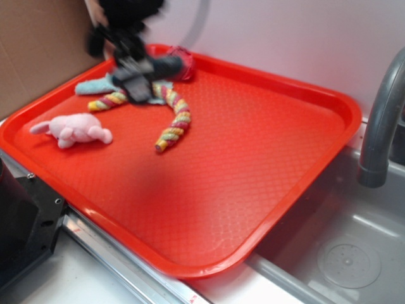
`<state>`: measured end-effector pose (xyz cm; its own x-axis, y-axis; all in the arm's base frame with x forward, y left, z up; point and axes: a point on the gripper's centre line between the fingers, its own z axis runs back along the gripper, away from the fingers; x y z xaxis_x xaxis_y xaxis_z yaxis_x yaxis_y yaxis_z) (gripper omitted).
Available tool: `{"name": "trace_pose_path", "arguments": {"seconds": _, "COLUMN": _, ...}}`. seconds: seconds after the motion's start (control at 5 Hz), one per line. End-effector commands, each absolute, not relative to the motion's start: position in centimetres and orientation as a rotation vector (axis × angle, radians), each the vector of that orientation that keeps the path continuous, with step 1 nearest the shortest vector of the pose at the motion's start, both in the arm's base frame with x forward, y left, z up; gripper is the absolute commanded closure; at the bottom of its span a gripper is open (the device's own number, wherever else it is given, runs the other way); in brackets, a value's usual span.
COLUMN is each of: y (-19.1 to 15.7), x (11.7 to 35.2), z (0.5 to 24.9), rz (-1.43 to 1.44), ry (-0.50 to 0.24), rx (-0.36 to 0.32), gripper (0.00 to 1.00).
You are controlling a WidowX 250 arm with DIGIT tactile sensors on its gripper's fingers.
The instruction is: Grab the plastic pickle.
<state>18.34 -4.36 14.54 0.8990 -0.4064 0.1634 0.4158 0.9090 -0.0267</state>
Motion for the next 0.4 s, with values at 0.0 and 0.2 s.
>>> {"name": "trace_pose_path", "arguments": {"seconds": 0.0, "y": -2.45, "x": 16.09, "z": 24.80, "rz": -0.040, "ry": -0.235, "rx": 0.025, "gripper": 1.00}}
{"name": "trace_pose_path", "arguments": {"seconds": 0.2, "y": -3.06, "x": 16.63, "z": 23.86, "rz": -0.043, "ry": -0.193, "rx": 0.056, "gripper": 1.00}}
